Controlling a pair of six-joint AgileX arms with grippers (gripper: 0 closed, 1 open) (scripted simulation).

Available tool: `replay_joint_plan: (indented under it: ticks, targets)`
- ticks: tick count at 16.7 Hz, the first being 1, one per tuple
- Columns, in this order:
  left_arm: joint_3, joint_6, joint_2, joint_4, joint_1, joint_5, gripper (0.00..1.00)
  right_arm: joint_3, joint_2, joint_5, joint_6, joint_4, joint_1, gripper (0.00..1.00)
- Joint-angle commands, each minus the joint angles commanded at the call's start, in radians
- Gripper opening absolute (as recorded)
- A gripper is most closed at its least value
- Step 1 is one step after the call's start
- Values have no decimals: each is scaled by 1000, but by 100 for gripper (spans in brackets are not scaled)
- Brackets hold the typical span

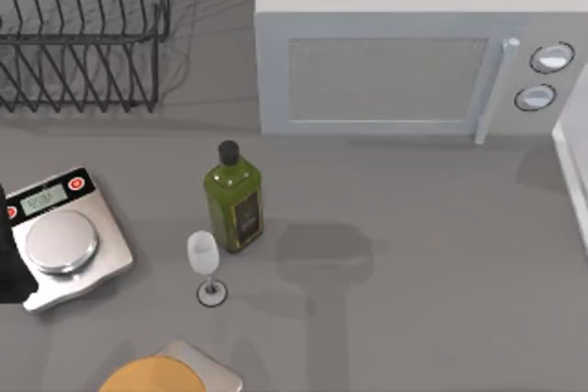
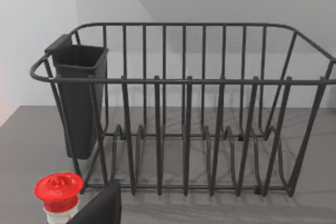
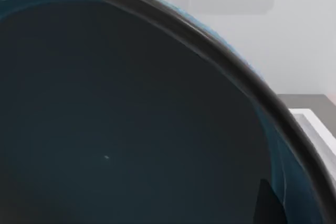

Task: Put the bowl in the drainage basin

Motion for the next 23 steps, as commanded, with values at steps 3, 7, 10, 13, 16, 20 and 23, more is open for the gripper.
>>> replay_joint_plan:
  ticks: [3, 7, 10, 13, 16, 20, 23]
  targets:
    - [0, 0, 0, 0, 0, 0, 100, -5, 27, 1, 1, 28, 1, 0]
    - [0, 0, 0, 0, 0, 0, 100, -5, 27, 1, 1, 28, 1, 8]
    - [0, 0, 0, 0, 0, 0, 100, -5, 27, 1, 1, 28, 1, 30]
    - [0, 0, 0, 0, 0, 0, 100, -5, 27, 1, 1, 28, 1, 53]
    - [0, 0, 0, 0, 0, 0, 100, -5, 27, 1, 1, 28, 1, 75]
    - [0, 0, 0, 0, 0, 0, 100, -5, 27, 1, 1, 28, 1, 100]
    - [0, 0, 0, 0, 0, 0, 100, -5, 27, 1, 1, 28, 1, 100]
